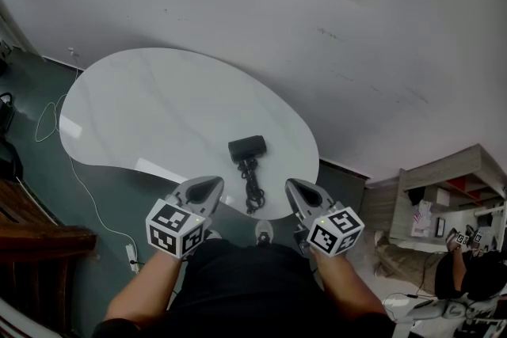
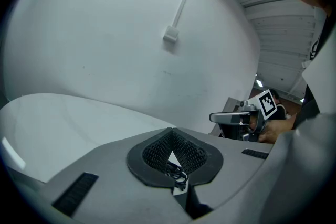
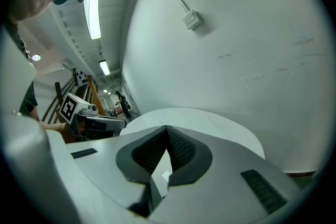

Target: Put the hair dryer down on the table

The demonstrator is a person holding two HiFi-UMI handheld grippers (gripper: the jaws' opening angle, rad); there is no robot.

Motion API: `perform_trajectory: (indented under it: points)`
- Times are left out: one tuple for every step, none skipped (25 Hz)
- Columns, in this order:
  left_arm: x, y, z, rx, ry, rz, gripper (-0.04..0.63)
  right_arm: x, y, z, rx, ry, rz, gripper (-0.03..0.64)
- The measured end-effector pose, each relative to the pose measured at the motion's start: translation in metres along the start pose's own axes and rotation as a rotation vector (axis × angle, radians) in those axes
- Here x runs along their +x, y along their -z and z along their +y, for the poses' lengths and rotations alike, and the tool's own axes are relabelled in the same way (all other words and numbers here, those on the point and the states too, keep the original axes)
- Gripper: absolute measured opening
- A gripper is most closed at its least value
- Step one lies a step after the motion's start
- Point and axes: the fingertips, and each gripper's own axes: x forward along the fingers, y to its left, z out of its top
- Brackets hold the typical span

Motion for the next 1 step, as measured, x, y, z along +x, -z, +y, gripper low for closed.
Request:
perform_trajectory:
  points:
    - [-0.0001,0.0007,0.0009,0.003,-0.001,0.001,0.011,0.0004,0.0,0.0002,0.0,-0.001,0.0,0.008]
